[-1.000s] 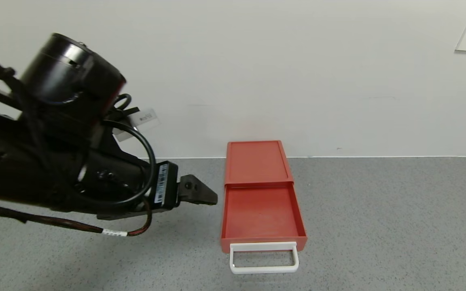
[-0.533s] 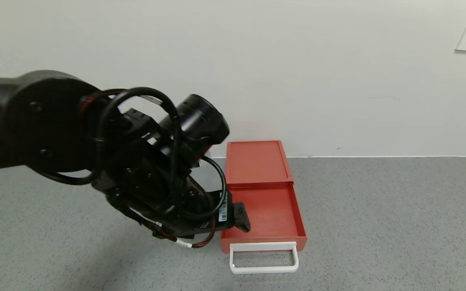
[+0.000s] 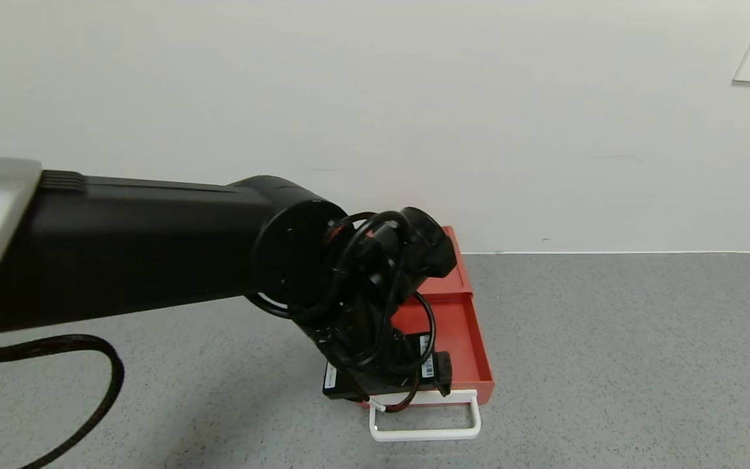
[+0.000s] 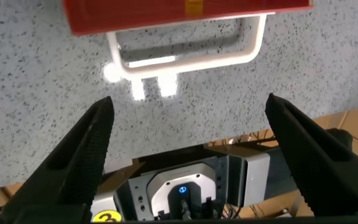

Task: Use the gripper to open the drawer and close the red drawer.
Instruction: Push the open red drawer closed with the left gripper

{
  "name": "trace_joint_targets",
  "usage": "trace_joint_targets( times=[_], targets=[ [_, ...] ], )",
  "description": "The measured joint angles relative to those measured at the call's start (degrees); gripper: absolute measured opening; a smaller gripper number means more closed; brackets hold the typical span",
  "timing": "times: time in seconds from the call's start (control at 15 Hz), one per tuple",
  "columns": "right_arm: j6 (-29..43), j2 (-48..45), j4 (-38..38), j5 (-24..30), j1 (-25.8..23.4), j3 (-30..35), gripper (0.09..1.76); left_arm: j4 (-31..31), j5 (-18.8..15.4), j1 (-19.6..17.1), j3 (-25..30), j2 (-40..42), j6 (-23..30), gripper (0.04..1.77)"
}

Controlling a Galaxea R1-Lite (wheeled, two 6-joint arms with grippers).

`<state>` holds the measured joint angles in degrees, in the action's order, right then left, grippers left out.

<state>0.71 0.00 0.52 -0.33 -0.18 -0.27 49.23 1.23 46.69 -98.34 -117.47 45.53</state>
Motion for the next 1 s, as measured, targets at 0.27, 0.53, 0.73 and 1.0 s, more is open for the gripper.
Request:
trace_joint_targets(
  times=[0.27,0.53,0.73,1.0],
  targets=[
    [0.0,0.0,0.0,0.0,0.0,0.0,1.71,0.2,1.4,2.0,-2.2,-5.2,1.2,1.75],
    [0.0,0.0,0.0,0.0,0.0,0.0,1.71,0.2,2.4,2.8,-3.2,-8.1,2.8,1.75],
    [0.0,0.0,-0.1,0.0,0.0,0.0,1.71,2.1,3.0,2.9,-6.0,-10.1,3.3,1.75],
    [0.0,0.0,-0.1,0.0,0.0,0.0,1.71,4.8,4.0,2.2,-11.5,-13.2,3.4,1.75]
  ],
)
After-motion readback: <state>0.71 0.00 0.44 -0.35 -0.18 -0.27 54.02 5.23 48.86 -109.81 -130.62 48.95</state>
